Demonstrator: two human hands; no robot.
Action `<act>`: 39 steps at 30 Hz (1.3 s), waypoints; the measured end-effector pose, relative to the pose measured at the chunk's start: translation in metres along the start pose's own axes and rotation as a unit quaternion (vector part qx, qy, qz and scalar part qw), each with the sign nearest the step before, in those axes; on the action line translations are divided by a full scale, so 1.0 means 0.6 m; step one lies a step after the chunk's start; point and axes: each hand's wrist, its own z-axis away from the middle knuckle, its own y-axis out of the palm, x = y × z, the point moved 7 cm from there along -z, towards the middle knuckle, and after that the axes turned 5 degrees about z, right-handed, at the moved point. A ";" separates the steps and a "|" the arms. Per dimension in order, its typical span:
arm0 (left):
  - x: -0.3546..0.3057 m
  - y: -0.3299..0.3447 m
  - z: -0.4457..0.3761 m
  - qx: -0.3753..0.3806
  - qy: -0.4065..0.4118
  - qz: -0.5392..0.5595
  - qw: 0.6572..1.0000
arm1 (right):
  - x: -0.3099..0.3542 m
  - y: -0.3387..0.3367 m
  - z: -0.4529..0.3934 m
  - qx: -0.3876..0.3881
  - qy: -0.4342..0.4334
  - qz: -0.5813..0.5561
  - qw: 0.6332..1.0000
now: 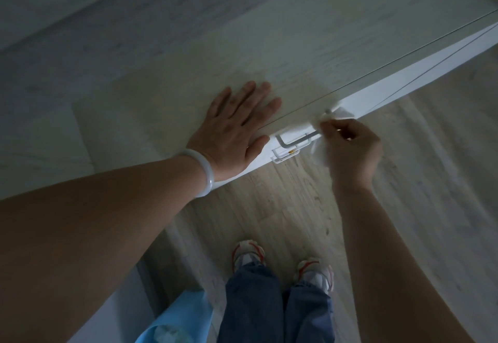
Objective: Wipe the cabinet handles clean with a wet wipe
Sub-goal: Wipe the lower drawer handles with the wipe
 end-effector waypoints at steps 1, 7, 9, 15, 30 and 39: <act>-0.001 0.000 -0.001 0.001 0.000 0.000 1.000 | 0.000 -0.002 -0.001 -0.014 0.004 -0.009 1.000; 0.001 0.001 0.001 0.008 -0.006 -0.001 1.000 | 0.010 0.062 0.063 0.109 -0.054 0.032 0.992; 0.000 0.000 0.001 0.004 -0.003 -0.002 1.000 | 0.006 0.034 0.037 0.075 -0.037 0.029 0.996; 0.001 -0.001 0.001 0.002 -0.003 0.001 1.000 | 0.012 0.055 0.060 0.068 -0.052 0.027 0.996; 0.001 0.002 0.001 0.007 -0.002 -0.002 1.000 | -0.002 0.036 0.044 0.102 -0.072 0.017 0.992; 0.000 -0.001 0.001 0.003 -0.002 -0.007 1.000 | 0.011 0.059 0.074 0.179 -0.080 0.077 0.978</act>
